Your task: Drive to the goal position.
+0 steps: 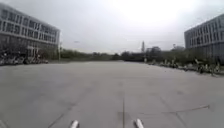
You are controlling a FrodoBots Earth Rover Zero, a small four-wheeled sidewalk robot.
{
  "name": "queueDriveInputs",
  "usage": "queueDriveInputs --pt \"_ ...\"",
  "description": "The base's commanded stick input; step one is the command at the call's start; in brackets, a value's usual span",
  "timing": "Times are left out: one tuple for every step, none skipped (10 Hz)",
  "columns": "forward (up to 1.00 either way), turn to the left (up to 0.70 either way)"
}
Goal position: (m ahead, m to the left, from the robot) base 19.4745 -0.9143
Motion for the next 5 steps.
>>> queueDriveInputs --pt "1.0 0.0" --pt "1.0 0.0" --pt "1.0 0.0" --pt "1.0 0.0" --pt "1.0 0.0"
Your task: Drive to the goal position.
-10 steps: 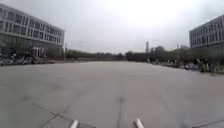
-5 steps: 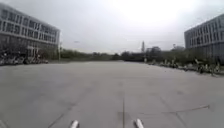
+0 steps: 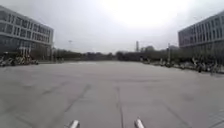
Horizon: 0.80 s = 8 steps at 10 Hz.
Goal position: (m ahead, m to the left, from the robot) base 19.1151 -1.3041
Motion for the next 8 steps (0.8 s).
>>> queueDriveInputs --pt "1.0 0.0" --pt "1.0 0.0" --pt "1.0 0.0" --pt "1.0 0.0" --pt "1.0 0.0" --pt "1.0 0.0" --pt "1.0 0.0" --pt "1.0 0.0"
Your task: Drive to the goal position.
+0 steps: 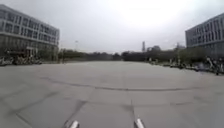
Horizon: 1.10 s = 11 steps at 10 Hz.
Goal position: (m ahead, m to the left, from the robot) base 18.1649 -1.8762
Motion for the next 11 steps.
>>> queueDriveInputs --pt "1.0 0.0" --pt "1.0 0.0" --pt "1.0 -0.01" --pt "1.0 -0.03" --pt "1.0 -0.37" --pt "1.0 -0.23" --pt "1.0 0.0" --pt "1.0 -0.01" --pt "1.0 -0.05" --pt "1.0 -0.4" --pt "1.0 -0.4"
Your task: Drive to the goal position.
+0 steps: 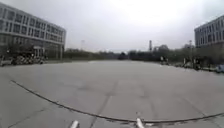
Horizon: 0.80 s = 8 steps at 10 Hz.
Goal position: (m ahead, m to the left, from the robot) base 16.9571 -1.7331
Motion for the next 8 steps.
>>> queueDriveInputs --pt "1.0 -0.4" --pt "1.0 -0.4" --pt "1.0 -0.4" --pt "1.0 -0.4" --pt "1.0 -0.4" --pt "1.0 -0.4" --pt "1.0 -0.4" --pt "1.0 -0.4"
